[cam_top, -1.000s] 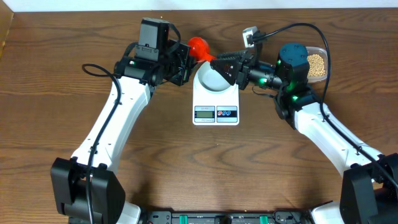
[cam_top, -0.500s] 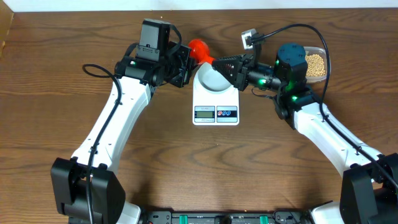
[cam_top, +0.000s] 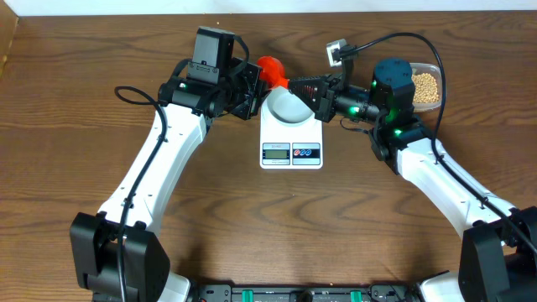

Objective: Scoop item into bowl and weigh 50g on scale
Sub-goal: 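Grasp the scoop handle with the right gripper, release with left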

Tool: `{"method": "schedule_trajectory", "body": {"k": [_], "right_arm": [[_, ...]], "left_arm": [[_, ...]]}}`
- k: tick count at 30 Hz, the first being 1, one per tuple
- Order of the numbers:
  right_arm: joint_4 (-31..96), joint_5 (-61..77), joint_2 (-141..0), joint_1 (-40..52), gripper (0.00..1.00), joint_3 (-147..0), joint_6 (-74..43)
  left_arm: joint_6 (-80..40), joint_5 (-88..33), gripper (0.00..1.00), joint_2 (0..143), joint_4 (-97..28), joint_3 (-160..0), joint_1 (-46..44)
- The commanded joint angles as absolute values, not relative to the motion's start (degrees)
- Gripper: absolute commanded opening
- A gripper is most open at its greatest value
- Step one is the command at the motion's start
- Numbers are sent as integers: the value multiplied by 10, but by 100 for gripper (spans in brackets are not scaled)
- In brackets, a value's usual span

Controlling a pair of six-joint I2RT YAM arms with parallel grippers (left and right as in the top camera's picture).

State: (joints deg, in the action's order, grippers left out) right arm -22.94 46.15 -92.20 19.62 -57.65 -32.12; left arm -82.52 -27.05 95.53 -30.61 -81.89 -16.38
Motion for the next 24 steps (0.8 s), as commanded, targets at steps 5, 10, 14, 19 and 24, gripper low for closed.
{"method": "schedule_trajectory", "body": {"k": [5,10,14,19,24], "right_arm": [[-220,469,-921,200,1,-584,-317],[-221,469,-921,199,1,-584,-317],[-220,469,-921,199,1,-584,-317],[-221,468,-921,199,1,-584,-317],[-220,469,-921,193,1,-584,-317]], "left_arm": [[-826,-281,8,962,-308,-818,-170],[-826,-281,8,962,-307,-818,-170],[-826,-281,7,962,-308,-818,-170],[-826,-281,8,962,-307,-818,-170],[-826,-281,85,962,-308,-818,-170]]}}
